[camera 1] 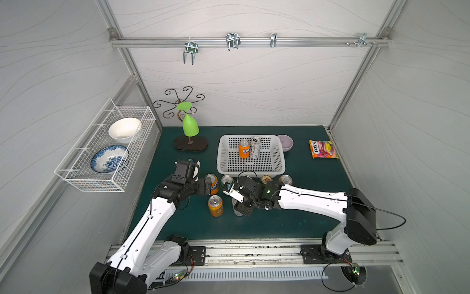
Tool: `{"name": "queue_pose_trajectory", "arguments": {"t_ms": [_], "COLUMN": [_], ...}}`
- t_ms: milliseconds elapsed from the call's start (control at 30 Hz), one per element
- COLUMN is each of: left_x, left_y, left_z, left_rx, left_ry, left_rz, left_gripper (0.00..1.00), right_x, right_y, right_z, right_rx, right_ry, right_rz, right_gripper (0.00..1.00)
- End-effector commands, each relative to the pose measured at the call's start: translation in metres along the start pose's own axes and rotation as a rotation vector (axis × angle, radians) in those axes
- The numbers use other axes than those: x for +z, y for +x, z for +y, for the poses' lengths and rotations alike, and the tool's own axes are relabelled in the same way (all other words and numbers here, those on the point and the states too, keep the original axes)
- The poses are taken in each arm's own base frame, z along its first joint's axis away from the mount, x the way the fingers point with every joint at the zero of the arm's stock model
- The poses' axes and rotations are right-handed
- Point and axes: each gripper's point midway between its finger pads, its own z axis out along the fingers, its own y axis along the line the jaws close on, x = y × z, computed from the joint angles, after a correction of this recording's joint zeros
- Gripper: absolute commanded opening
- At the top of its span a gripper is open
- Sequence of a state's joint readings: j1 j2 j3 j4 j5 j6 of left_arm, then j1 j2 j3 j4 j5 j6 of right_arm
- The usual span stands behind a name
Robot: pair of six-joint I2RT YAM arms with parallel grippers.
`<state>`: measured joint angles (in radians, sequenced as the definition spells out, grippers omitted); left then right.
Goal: Take out the drinks from the basket
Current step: Place the drink at the center of the board.
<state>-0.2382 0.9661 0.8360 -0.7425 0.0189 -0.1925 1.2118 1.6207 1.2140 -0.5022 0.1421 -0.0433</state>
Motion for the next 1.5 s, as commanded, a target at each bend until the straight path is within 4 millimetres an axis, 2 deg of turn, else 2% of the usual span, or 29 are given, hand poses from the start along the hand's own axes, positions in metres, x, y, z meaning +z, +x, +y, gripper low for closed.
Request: {"name": "queue_pose_trajectory", "arguments": {"t_ms": [0, 367, 600, 800, 1000, 1200, 1333, 1467], "left_x": [-0.002, -0.002, -0.003, -0.005, -0.013, -0.026, -0.032, -0.033], "left_y": [-0.011, -0.011, -0.011, -0.014, -0.021, -0.035, -0.048, -0.063], "left_z": [-0.001, -0.001, -0.001, -0.003, -0.01, -0.021, -0.028, -0.034], "left_rx": [0.001, 0.0, -0.002, -0.003, -0.01, -0.003, 0.017, 0.034], "left_ry": [0.002, 0.001, 0.004, 0.011, 0.047, 0.092, 0.118, 0.135], "left_rz": [-0.035, -0.034, -0.036, -0.042, -0.062, -0.085, -0.095, -0.104], "left_gripper": [0.98, 0.98, 0.98, 0.98, 0.98, 0.98, 0.99, 0.98], "right_x": [-0.007, 0.006, 0.004, -0.008, -0.028, -0.068, -0.099, -0.122], "right_y": [-0.023, -0.011, -0.009, -0.016, -0.025, -0.036, -0.039, -0.033], "right_z": [0.002, 0.005, 0.004, 0.0, -0.005, -0.017, -0.033, -0.053], "right_rx": [0.019, 0.037, 0.045, 0.042, 0.04, 0.061, 0.101, 0.161], "right_ry": [0.001, -0.012, -0.006, 0.009, 0.023, 0.028, 0.026, 0.035], "right_rz": [-0.096, -0.049, -0.048, -0.073, -0.101, -0.172, -0.227, -0.26], "right_gripper": [0.48, 0.5, 0.61, 0.71, 0.83, 0.92, 0.99, 0.99]}}
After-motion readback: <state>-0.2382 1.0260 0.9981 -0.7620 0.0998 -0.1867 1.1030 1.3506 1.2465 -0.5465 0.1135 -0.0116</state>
